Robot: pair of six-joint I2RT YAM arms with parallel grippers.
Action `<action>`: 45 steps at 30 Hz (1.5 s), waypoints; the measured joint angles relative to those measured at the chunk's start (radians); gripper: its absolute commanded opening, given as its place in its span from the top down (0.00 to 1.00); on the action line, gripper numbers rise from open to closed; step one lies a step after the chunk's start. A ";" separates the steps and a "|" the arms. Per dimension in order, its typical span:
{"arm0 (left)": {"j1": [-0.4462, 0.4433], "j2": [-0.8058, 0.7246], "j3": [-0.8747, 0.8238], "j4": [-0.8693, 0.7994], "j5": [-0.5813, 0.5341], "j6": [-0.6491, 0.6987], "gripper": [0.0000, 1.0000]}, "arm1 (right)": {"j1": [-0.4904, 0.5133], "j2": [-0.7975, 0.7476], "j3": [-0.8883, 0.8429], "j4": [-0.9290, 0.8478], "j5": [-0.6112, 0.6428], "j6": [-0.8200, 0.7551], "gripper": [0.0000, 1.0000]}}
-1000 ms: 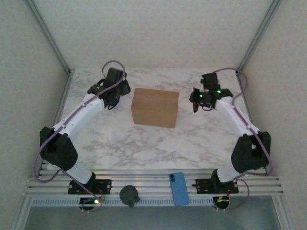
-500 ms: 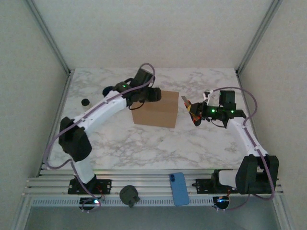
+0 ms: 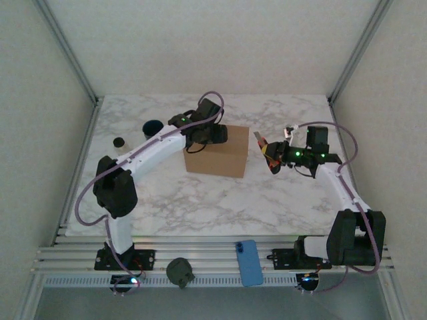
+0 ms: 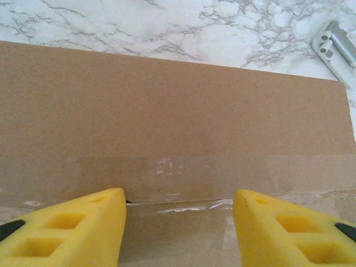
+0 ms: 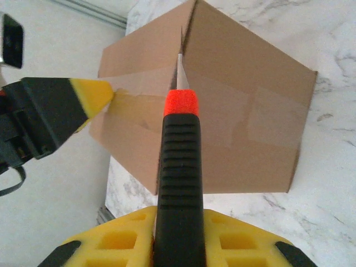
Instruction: Unpack the express box
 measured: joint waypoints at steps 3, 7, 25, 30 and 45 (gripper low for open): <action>-0.004 0.000 0.002 -0.003 -0.010 -0.003 0.47 | 0.000 0.000 -0.013 0.013 -0.003 0.013 1.00; -0.008 0.000 0.002 -0.008 -0.019 -0.003 0.47 | 0.000 0.003 -0.016 0.038 -0.014 0.019 1.00; -0.011 0.000 0.002 -0.010 -0.024 -0.006 0.47 | 0.003 0.055 -0.016 0.085 -0.044 0.041 1.00; -0.011 0.000 0.002 -0.010 -0.027 -0.006 0.47 | 0.023 0.068 -0.016 0.099 -0.043 0.045 1.00; -0.012 0.000 0.001 -0.010 -0.042 -0.017 0.47 | 0.050 0.074 -0.015 0.114 -0.021 0.058 1.00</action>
